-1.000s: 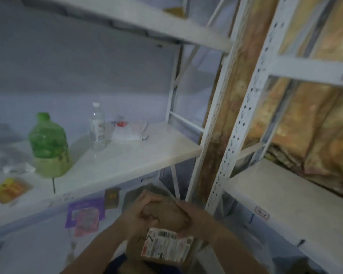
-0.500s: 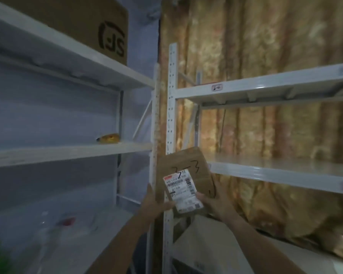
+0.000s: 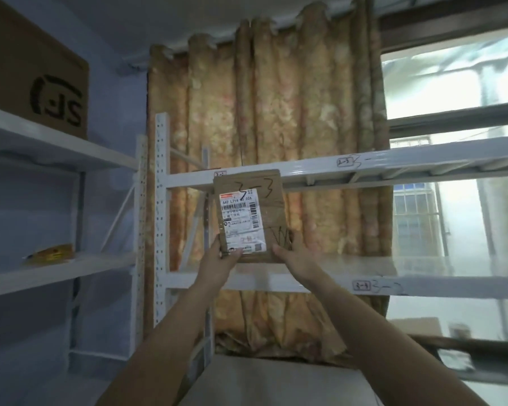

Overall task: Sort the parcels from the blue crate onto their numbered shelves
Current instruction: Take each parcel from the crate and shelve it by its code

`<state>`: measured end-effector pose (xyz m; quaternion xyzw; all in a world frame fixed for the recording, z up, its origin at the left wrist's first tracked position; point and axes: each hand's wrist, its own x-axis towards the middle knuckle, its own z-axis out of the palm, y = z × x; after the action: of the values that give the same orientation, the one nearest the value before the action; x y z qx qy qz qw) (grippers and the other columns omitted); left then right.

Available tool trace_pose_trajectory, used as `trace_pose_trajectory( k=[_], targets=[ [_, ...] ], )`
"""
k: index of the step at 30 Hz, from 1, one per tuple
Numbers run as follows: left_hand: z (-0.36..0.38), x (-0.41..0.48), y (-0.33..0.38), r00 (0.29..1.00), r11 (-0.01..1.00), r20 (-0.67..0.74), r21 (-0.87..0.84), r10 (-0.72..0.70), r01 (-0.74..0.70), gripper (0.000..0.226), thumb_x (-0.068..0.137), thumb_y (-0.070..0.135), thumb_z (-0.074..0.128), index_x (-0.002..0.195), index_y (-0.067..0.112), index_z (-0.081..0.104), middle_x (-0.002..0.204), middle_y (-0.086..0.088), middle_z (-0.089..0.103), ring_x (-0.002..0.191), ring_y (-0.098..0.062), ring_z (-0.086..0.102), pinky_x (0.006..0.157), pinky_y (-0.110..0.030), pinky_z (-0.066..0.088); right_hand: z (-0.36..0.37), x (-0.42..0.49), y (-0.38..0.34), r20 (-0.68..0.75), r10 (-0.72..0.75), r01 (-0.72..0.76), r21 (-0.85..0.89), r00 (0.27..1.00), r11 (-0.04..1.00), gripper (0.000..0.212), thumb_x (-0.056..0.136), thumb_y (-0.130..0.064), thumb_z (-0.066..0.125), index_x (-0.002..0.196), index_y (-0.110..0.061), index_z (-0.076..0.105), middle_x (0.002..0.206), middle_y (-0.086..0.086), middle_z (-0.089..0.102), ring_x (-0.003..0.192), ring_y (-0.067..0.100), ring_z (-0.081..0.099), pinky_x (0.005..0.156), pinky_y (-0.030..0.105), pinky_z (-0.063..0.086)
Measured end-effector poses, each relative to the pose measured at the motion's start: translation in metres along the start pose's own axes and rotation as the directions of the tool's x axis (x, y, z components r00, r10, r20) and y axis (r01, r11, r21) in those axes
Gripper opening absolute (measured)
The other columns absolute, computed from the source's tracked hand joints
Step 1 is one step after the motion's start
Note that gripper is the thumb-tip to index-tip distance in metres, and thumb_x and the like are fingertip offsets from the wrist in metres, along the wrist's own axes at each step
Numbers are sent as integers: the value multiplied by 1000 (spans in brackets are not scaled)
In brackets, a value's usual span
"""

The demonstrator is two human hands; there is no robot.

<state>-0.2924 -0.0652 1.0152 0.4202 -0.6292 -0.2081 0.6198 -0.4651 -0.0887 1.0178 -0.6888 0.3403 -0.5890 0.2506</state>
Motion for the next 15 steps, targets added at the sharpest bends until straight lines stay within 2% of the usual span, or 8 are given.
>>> trace_pose_trajectory(
  k=[1, 2, 4, 5, 6, 8, 10, 15],
  targets=[
    [10, 3, 6, 1000, 1000, -5, -20, 4, -4, 45, 91, 11, 58, 134, 14, 45, 121, -5, 59, 112, -26, 56, 99, -40, 46, -13, 0, -2, -1, -50, 50, -87, 999, 995, 52, 92, 2, 53, 138, -7, 33, 112, -17, 48, 100, -23, 48, 90, -2, 35],
    [20, 5, 12, 1000, 999, -6, -32, 6, -6, 46, 91, 10, 58, 135, 14, 44, 122, -6, 59, 114, -27, 56, 101, -41, 46, -26, 1, -3, 10, -86, 86, -173, 996, 981, 58, 91, 5, 51, 143, -10, 31, 114, -19, 45, 103, -26, 43, 94, -3, 30],
    [43, 6, 23, 1000, 999, 21, -46, 13, -12, 47, 92, 9, 56, 136, 14, 41, 126, -7, 57, 117, -27, 54, 103, -42, 44, -49, 0, -4, 34, -91, 97, -305, 995, 948, 67, 91, 2, 47, 150, -19, 22, 140, -2, 41, 133, 4, 37, 114, 25, 29],
    [54, 7, 27, 999, 998, 40, -53, 18, -16, 48, 92, 8, 55, 137, 13, 39, 129, -8, 55, 119, -27, 52, 105, -43, 42, -62, 0, -4, 16, -78, 79, -361, 997, 929, 70, 92, -1, 47, 152, -23, 18, 152, 4, 31, 140, 19, 33, 116, 37, 28],
    [66, 7, 31, 998, 998, 57, -53, 25, -22, 49, 93, 7, 54, 138, 13, 38, 132, -7, 54, 122, -26, 51, 107, -43, 40, -75, 2, -2, -5, -72, 63, -404, 997, 913, 69, 93, -3, 47, 152, -23, 17, 155, 8, 28, 139, 27, 34, 113, 40, 32],
    [86, 7, 37, 996, 999, 83, -30, 39, -36, 48, 94, 8, 52, 139, 13, 37, 136, -6, 51, 125, -25, 47, 109, -41, 37, -100, 3, 3, -25, -76, 55, -474, 997, 879, 65, 95, -7, 47, 151, -22, 18, 147, 11, 42, 128, 30, 46, 94, 29, 37],
    [104, 7, 40, 995, 999, 91, 3, 41, -42, 47, 95, 9, 50, 140, 13, 37, 137, -5, 51, 127, -24, 46, 111, -41, 34, -121, 1, 11, -15, -70, 51, -533, 997, 844, 65, 97, -11, 46, 152, -25, 13, 135, 13, 54, 122, 35, 51, 85, 29, 37],
    [146, 8, 41, 992, 995, 84, -44, 92, -89, 42, 94, 8, 51, 135, 8, 40, 131, -7, 55, 122, -23, 50, 109, -42, 37, -165, 0, 26, -57, -12, -22, -555, 998, 832, 69, 97, -16, 48, 153, -26, 8, 136, 14, 55, 123, 35, 52, 101, 42, 43]
  ],
)
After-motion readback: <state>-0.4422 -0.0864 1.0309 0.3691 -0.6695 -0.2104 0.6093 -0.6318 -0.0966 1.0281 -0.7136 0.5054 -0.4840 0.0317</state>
